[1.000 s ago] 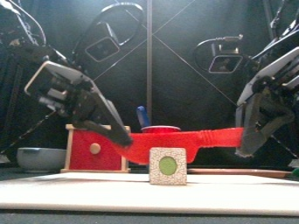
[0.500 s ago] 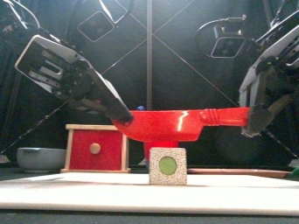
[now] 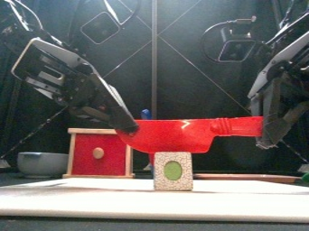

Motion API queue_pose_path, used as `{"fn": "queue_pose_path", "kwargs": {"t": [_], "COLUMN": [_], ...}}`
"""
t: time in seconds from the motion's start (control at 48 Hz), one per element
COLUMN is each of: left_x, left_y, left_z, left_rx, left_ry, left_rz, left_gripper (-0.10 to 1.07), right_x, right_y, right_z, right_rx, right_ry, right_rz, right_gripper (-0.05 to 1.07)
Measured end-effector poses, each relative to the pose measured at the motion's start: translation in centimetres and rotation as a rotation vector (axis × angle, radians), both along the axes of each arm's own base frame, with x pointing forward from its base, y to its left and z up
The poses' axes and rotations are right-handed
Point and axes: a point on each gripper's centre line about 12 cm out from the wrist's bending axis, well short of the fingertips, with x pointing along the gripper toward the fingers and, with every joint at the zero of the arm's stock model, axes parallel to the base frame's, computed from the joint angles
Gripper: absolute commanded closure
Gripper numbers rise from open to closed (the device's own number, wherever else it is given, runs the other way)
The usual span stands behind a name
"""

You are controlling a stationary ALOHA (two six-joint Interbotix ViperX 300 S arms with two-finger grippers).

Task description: Cut sushi roll

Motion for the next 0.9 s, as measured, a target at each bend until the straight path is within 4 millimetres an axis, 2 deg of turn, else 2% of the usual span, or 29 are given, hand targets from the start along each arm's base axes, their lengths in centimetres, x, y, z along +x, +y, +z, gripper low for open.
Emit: {"fn": "queue_pose_path", "kwargs": {"t": [0.271, 0.521, 0.896], "left_x": [-0.3, -0.3, -0.3], "left_y": [0.0, 0.0, 0.1], "left_z": [1.0, 0.1, -0.1], "left_rx": [-0.002, 0.005, 0.009], "left_ry": [-0.027, -0.002, 0.004], "left_rz": [-0.009, -0.009, -0.009], "left_gripper": [0.59, 0.59, 0.59], "right_x": [0.1, 0.2, 0.3], "right_y": [-0.1, 0.0, -0.1], "right_z": [0.7, -0.1, -0.2], "right_rx": [-0.025, -0.03, -0.038], "right_ry": [-0.027, -0.004, -0.003], "right_rz": [0.029, 0.028, 0.033], "right_gripper": [0.71, 0.71, 0.71]}}
